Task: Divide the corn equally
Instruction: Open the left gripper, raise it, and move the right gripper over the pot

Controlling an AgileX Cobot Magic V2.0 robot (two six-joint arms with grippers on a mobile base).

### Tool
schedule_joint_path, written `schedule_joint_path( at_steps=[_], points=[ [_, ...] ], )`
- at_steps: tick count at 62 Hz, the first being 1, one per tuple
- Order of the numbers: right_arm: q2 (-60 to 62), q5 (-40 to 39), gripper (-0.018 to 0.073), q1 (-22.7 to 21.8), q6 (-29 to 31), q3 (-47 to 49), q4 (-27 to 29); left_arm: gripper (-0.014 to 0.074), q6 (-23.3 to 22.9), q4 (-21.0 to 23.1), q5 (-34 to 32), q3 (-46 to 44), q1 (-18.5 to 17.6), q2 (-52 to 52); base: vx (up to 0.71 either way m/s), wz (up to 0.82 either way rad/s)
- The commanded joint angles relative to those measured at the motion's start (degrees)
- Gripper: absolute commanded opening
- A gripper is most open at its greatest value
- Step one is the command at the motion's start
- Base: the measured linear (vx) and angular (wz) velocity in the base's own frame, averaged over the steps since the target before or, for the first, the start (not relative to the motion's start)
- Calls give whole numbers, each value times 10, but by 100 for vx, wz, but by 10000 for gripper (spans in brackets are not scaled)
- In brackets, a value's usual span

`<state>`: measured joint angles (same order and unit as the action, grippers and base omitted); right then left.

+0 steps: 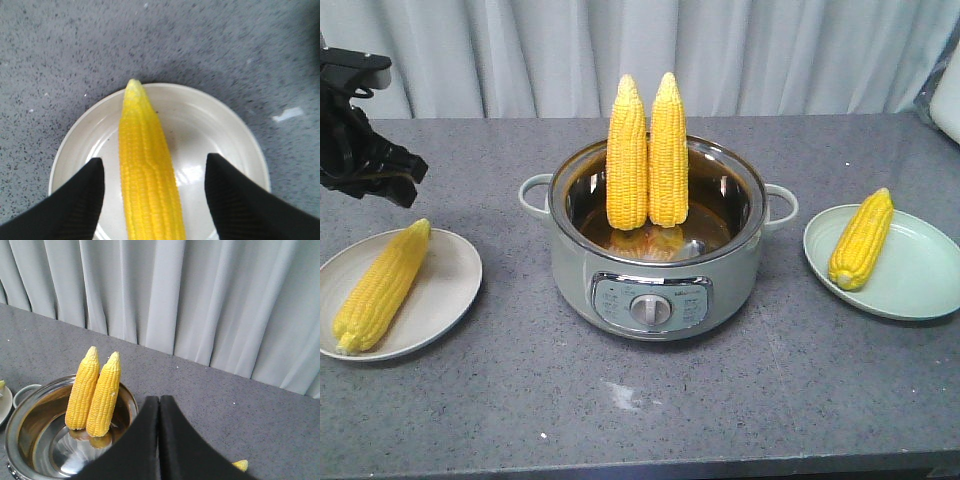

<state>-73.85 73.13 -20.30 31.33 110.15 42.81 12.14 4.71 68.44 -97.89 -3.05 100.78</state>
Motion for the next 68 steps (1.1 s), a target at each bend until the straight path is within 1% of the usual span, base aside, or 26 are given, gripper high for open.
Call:
schedule_joint_path(
  at_steps=[1, 10, 17, 20, 24, 31, 36, 41, 44, 47, 51, 54, 61, 68],
  points=[
    [7, 7, -8, -3, 3, 10, 19, 427, -5, 34, -28, -15, 1, -54, 0, 0],
    [6, 7, 4, -3, 3, 10, 19, 427, -5, 63, -48, -15, 1, -95, 0, 0],
    [-6, 7, 74, -3, 20, 10, 40, 427, -5, 85, -63, -15, 1, -126, 0, 0],
    [-17, 7, 127, -3, 28, 10, 57, 427, -3, 94, -65, -15, 1, -139, 0, 0],
    [-34, 7, 221, -3, 37, 10, 86, 427, -1, 106, -68, -15, 1, -151, 0, 0],
    [-69, 0, 461, -3, 51, 10, 158, 427, -1, 124, -69, -15, 1, -169, 0, 0],
    [-93, -8, 604, -3, 69, 10, 215, 427, 0, 139, -69, -15, 1, -177, 0, 0],
    [-118, -32, 687, 8, 70, 11, 276, 427, 0, 151, -69, -14, 1, -180, 0, 0],
    [-132, -47, 701, 24, 79, 14, 293, 427, 0, 160, -69, -14, 1, -180, 0, 0],
    [-149, -58, 699, 45, 86, 24, 293, 427, 0, 165, -69, -14, 1, -179, 0, 0],
    [-175, -73, 690, 87, 91, 45, 289, 427, 0, 177, -70, -14, 1, -179, 0, 0],
    [-195, -96, 681, 117, 93, 62, 277, 427, 0, 178, -71, -14, 1, -179, 0, 0],
    [-252, -158, 664, 188, 94, 110, 206, 427, 0, 184, -71, -14, 1, -179, 0, 0],
    [-310, -177, 661, 239, 88, 151, 161, 427, 0, 188, -71, -14, 1, -179, 0, 0]
  ],
)
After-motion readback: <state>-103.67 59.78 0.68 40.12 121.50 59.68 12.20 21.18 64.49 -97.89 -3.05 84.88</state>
